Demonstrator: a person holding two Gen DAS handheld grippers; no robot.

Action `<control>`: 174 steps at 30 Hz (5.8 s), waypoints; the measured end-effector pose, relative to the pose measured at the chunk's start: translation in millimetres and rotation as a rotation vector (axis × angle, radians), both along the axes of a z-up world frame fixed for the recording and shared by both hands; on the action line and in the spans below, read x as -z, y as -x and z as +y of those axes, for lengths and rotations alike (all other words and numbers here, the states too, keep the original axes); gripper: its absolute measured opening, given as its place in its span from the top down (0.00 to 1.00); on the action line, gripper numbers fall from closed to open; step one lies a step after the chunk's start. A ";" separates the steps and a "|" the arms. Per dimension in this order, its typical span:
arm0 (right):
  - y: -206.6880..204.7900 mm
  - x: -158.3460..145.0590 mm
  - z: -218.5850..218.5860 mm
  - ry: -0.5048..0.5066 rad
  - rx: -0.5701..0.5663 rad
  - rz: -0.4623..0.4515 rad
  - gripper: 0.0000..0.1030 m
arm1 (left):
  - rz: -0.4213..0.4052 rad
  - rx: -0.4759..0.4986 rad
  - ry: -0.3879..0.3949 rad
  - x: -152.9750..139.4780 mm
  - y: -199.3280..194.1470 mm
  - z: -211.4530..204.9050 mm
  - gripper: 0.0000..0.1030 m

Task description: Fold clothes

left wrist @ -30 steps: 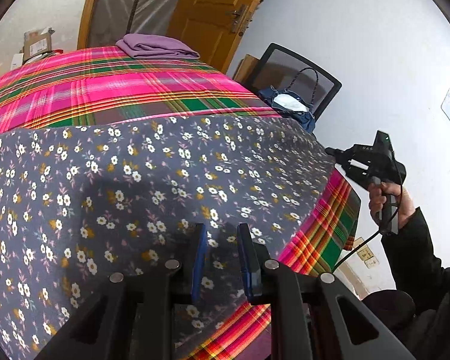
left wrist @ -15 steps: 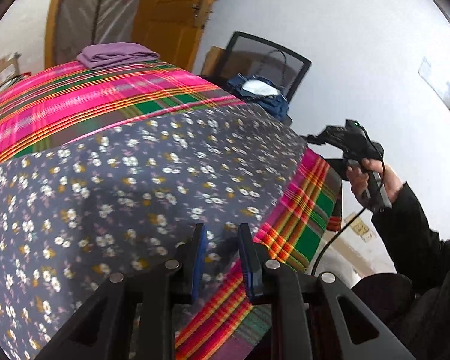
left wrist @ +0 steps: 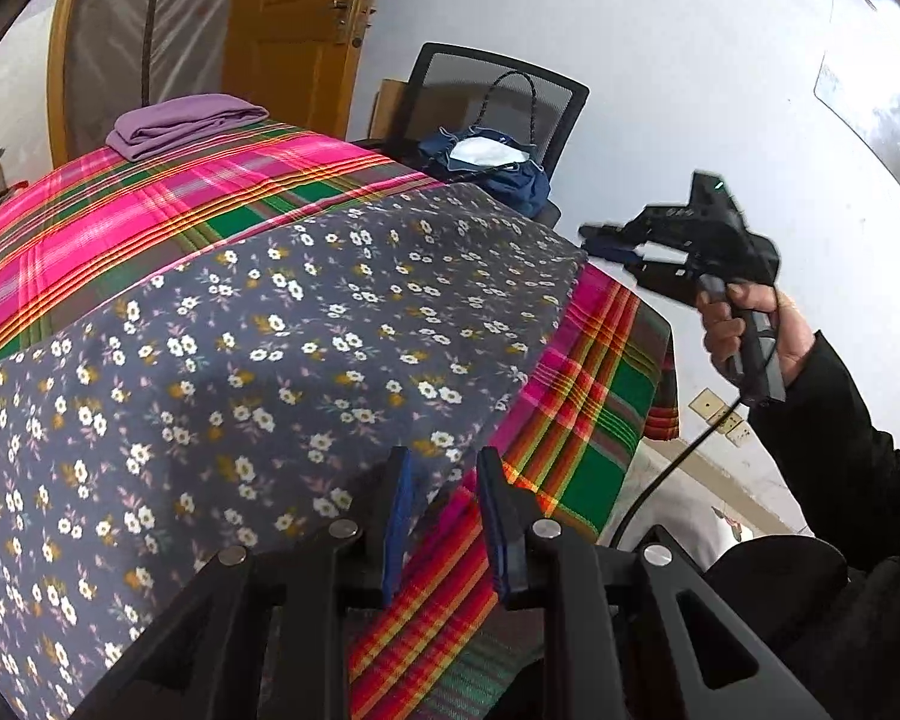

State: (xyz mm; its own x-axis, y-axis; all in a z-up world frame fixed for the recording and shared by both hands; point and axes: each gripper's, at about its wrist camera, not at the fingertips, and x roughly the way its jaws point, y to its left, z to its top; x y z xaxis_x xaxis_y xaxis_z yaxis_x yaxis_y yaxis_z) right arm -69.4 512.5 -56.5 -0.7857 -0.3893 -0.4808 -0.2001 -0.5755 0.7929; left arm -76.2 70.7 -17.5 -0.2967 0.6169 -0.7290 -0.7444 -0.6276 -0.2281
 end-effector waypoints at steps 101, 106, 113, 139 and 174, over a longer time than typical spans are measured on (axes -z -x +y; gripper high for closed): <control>0.5 -45.9 -339.9 -0.850 -0.938 0.360 0.81 | -0.030 -0.315 -0.091 5.9 -31.3 -123.3 0.97; -9.9 -29.1 -364.9 -0.885 -1.059 0.378 0.80 | -0.032 -0.311 -0.106 7.5 -41.8 -126.6 0.97; -7.6 -32.6 -370.0 -0.893 -1.115 0.351 0.78 | 0.009 -0.369 -0.128 -2.6 -35.5 -142.1 0.97; 85.2 -44.5 -389.6 -0.812 -0.875 0.203 0.73 | 0.018 -0.740 -0.160 0.6 -26.0 -249.3 0.96; 91.8 -40.9 -411.4 -0.750 -0.897 0.175 0.72 | -0.018 -1.226 -0.040 -7.9 38.1 -432.1 0.92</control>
State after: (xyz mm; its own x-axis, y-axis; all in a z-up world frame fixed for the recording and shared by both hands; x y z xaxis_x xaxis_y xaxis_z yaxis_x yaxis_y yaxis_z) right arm -161.2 101.1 -15.6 -0.4529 -0.5015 -0.7372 0.5907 -0.7881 0.1733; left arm -114.4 -361.4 -9.5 -0.6863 -0.0413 -0.7261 0.3372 -0.9027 -0.2674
